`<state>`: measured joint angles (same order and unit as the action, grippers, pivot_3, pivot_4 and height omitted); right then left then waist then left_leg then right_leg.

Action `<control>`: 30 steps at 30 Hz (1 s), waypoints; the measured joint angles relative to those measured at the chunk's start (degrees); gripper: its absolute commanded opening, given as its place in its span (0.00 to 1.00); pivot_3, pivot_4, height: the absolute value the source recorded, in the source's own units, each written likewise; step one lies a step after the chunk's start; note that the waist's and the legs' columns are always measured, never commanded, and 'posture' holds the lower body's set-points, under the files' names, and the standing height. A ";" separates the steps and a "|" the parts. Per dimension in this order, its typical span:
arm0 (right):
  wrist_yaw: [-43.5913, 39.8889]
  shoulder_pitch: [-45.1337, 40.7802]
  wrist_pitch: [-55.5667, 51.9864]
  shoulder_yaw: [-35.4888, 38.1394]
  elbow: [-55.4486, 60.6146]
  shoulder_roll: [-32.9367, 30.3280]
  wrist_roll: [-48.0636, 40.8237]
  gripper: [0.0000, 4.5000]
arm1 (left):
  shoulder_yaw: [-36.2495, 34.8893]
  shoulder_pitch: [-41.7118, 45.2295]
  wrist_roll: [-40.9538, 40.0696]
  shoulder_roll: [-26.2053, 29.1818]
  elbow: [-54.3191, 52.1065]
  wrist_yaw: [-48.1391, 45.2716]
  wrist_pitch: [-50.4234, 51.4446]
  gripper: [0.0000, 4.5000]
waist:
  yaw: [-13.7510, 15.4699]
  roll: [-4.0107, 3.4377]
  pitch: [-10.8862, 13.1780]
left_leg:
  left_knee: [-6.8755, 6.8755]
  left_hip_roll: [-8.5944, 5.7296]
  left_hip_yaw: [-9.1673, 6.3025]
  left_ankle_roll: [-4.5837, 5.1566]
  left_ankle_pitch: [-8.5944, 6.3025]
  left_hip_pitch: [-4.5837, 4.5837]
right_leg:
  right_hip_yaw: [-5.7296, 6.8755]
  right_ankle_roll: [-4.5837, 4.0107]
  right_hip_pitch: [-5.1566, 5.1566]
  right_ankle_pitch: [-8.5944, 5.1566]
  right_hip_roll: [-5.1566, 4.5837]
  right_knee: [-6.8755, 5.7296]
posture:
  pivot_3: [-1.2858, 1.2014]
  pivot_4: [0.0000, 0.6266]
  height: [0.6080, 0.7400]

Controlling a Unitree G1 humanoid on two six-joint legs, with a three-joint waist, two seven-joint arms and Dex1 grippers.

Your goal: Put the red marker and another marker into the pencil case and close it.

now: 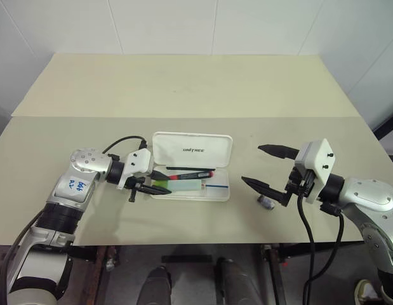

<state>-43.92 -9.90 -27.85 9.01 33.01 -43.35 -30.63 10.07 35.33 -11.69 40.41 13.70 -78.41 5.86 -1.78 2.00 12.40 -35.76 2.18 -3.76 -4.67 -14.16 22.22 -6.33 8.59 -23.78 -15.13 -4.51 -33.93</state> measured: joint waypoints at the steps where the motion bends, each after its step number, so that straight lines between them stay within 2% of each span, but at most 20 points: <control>1: 0.07 -0.03 -0.02 0.00 0.14 0.00 -0.04 1.00 | 0.00 0.00 0.00 -0.08 0.00 0.01 0.01 0.23 | 0.00 0.00 0.00 | 0.00 0.00 0.00 0.00 0.00 0.00 | 0.00 0.00 0.00 0.00 0.00 0.00 | 0.52 0.24 1.00; 10: 0.42 -0.28 -0.20 0.00 0.32 0.00 -0.24 1.00 | 0.01 0.03 0.00 -1.08 0.00 0.02 0.17 0.23 | 0.00 0.00 0.00 | -0.06 0.00 0.00 0.00 0.00 0.00 | 0.00 -0.02 0.03 -0.01 0.00 0.01 | 0.52 0.24 1.00; 11: 0.44 -0.32 -0.21 0.00 0.32 0.00 -0.24 1.00 | 0.02 0.03 -0.01 -1.09 0.00 -0.13 0.59 0.40 | 0.00 0.00 0.00 | -0.07 0.00 0.00 0.00 0.00 0.00 | 0.00 -0.03 0.03 -0.01 0.00 0.02 | 0.52 0.24 1.00; 12: 0.46 -0.36 -0.21 0.00 0.32 0.00 -0.25 1.00 | 0.03 0.03 0.02 -1.11 0.02 -0.12 0.67 0.44 | 0.00 0.00 0.00 | -0.07 0.00 0.00 0.00 0.00 0.00 | 0.00 -0.07 0.04 -0.03 0.00 0.03 | 0.52 0.24 1.00; 15: 0.49 -0.43 -0.21 0.00 0.32 0.00 -0.25 1.00 | 0.03 0.10 0.20 -1.31 0.04 0.54 0.41 0.65 | 0.02 0.00 0.00 | -0.10 0.00 0.00 0.01 0.00 0.00 | 0.00 -0.07 0.06 -0.03 0.00 0.04 | 0.52 0.24 1.00; 19: 0.50 -0.43 -0.21 0.00 0.32 0.00 -0.27 1.00 | 0.04 0.11 0.28 -1.33 0.04 0.34 0.48 0.97 | 0.00 0.00 0.00 | -0.11 0.00 0.00 0.01 0.00 0.00 | 0.00 -0.08 0.07 -0.03 0.00 0.04 | 0.52 0.24 1.00; 20: 0.51 -0.43 -0.21 0.00 0.32 0.00 -0.28 1.00 | 0.04 0.11 0.29 -1.33 0.04 0.31 0.48 0.99 | 0.00 0.00 0.00 | -0.11 0.00 0.00 0.01 0.00 0.00 | 0.00 -0.08 0.06 -0.03 0.00 0.05 | 0.52 0.24 1.00; 30: 0.57 -0.53 -0.24 0.00 0.32 0.00 -0.30 1.00 | -0.09 0.11 -0.05 -1.65 -0.05 0.35 0.27 0.99 | 0.00 0.00 0.00 | -0.13 0.00 0.00 0.01 0.00 0.01 | -0.01 -0.08 0.07 -0.03 0.00 0.07 | 0.52 0.24 1.00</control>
<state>-43.35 -10.43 -28.08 9.00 33.33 -43.35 -30.93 9.98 35.45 -11.74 38.77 13.65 -78.05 6.13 -1.77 2.00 12.40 -35.90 2.18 -3.76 -4.66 -14.16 22.23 -6.34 8.51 -23.71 -15.16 -4.52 -33.87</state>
